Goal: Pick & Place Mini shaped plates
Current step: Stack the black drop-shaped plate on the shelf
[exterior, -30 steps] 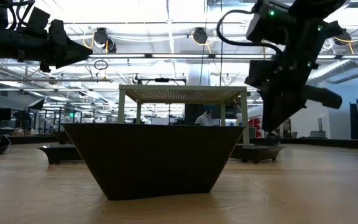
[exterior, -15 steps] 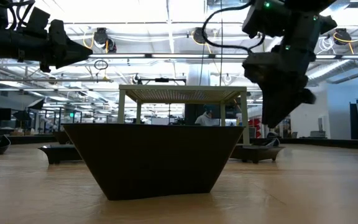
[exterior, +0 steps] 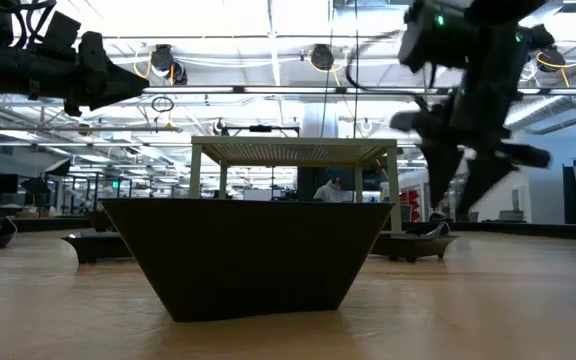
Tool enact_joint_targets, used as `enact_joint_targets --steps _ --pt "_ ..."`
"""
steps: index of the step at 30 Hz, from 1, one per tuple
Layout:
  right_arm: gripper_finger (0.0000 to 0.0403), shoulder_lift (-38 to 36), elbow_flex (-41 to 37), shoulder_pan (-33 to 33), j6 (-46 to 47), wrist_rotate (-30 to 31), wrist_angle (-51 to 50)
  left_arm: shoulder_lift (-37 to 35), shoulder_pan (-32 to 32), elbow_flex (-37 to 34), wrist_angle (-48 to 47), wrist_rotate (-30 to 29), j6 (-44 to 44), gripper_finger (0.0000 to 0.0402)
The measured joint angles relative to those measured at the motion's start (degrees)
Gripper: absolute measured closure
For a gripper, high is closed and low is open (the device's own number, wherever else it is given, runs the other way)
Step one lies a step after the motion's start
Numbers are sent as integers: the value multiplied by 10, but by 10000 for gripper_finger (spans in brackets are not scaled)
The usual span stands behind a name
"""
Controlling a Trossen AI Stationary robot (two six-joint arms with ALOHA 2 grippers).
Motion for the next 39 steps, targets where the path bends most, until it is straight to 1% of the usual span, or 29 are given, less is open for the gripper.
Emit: enact_joint_targets --steps 3,6,8,11,15,19,22,25,27,30,34,39 --pt "226 8 -32 0 72 -1 29 0 0 0 0 0 0 229" --pt "231 13 -64 0 96 2 102 0 0 0 0 0 0 229" --pt "237 10 -82 0 103 14 131 0 0 0 0 0 0 229" --pt "246 9 -100 0 125 30 138 0 0 0 0 0 0 229" --pt "260 10 -118 -2 120 32 137 0 0 0 -4 0 0 229" --pt "291 10 -125 -2 68 29 144 0 0 0 -7 0 0 229" --pt "330 10 -126 -1 8 28 155 0 0 0 -13 0 0 229" --pt "377 5 -125 -1 -55 26 162 0 0 0 -12 0 0 229" --pt "395 2 -125 -2 -89 16 164 0 0 0 -12 0 0 229" --pt "393 -12 -125 -3 -132 6 166 0 0 0 -12 0 0 229" --pt "401 -45 -127 -3 -195 -3 171 0 0 0 -12 0 0 229" --pt "403 -98 -127 -3 -231 -3 169 0 0 0 -12 0 0 229"
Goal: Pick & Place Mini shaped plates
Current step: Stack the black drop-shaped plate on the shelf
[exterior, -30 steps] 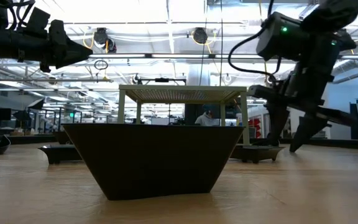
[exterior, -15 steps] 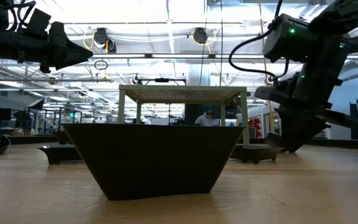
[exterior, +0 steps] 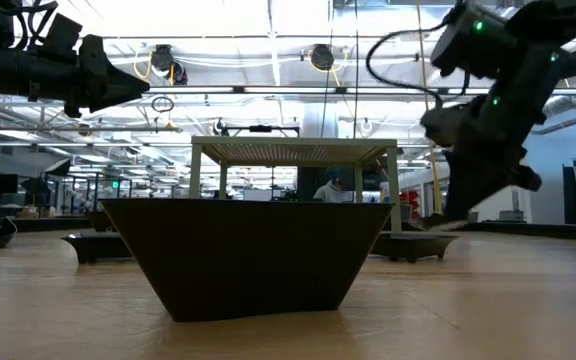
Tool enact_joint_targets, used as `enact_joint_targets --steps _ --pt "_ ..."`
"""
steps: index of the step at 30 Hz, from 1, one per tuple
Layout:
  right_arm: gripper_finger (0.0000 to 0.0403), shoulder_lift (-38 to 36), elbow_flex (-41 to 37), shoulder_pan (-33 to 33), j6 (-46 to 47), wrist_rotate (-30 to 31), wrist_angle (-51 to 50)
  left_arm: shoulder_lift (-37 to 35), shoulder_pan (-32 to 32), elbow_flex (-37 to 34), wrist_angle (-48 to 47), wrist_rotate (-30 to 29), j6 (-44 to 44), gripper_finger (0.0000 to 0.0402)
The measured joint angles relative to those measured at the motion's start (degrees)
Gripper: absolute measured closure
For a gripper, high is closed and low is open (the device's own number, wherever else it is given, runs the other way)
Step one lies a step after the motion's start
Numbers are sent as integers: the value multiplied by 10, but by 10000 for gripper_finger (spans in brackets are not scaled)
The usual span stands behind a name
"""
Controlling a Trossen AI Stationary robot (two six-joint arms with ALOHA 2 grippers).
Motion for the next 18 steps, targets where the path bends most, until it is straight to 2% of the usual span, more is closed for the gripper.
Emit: enact_joint_targets --steps 9,18 --pt "403 -78 1 0 -61 3 10 0 0 0 0 0 0 229" --pt "403 -124 18 -15 -153 19 106 0 0 0 0 0 0 229"
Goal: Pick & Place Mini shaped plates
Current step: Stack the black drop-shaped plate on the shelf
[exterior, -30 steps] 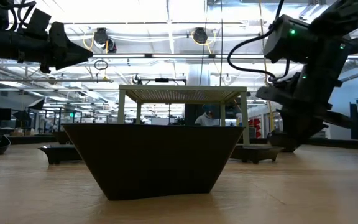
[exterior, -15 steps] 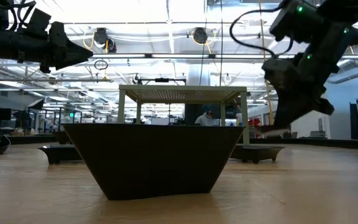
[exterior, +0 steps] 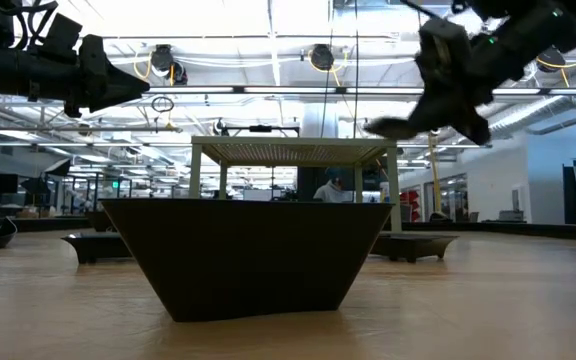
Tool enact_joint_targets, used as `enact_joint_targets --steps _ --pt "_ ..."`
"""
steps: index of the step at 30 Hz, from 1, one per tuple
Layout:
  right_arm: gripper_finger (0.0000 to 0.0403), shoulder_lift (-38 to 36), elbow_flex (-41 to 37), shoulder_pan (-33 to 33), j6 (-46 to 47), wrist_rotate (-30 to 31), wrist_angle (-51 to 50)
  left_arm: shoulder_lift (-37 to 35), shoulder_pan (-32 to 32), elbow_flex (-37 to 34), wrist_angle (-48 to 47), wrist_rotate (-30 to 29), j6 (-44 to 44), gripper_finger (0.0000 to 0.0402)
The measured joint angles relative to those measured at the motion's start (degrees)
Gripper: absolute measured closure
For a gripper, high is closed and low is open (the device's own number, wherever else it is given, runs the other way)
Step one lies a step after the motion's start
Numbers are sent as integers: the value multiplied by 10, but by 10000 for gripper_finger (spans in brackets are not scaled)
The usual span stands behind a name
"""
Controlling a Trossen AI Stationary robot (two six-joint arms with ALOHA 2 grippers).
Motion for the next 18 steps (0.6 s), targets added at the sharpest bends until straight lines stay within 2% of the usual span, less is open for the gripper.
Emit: enact_joint_targets --steps 4,9,13,18 --pt "403 5 45 -36 -74 -2 -19 0 0 0 0 0 0 229" --pt "403 17 108 -119 -200 -14 -29 0 0 0 0 0 0 229" --pt "403 38 154 -212 -279 -92 -29 0 0 0 0 0 0 229" --pt "403 99 220 -315 -354 -189 -29 0 0 0 0 0 0 229"
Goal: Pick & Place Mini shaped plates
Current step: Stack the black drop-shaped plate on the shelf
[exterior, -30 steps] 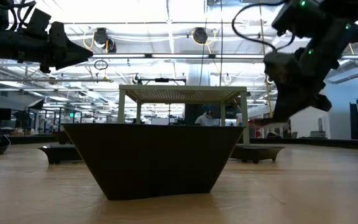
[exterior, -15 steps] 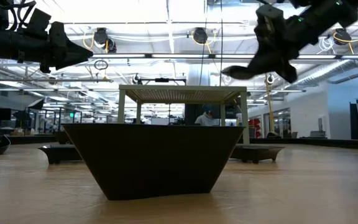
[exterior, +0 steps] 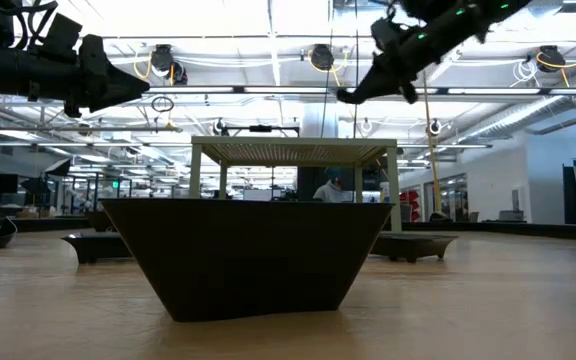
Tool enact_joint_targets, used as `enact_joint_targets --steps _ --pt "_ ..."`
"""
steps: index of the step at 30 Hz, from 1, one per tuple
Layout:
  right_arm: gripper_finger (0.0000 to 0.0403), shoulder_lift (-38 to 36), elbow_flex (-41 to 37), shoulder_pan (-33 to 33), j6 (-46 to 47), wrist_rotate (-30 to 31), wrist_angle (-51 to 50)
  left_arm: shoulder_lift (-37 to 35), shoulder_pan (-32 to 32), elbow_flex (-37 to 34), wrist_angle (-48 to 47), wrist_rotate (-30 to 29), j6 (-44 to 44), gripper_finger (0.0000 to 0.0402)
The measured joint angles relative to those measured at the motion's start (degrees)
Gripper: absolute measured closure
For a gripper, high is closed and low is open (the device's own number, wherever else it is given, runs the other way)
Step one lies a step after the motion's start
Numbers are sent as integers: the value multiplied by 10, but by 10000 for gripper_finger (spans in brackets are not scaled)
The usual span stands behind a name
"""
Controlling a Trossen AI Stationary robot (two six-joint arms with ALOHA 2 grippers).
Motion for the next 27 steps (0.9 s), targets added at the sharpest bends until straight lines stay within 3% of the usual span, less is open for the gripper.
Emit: enact_joint_targets --steps 6,18,27 --pt "403 105 90 -54 -69 -82 -1 0 0 0 0 0 0 229" --pt "403 270 221 -61 -111 -100 -1 0 0 0 0 0 0 229" --pt "403 287 225 -61 -109 -100 -41 0 0 0 0 0 0 229"
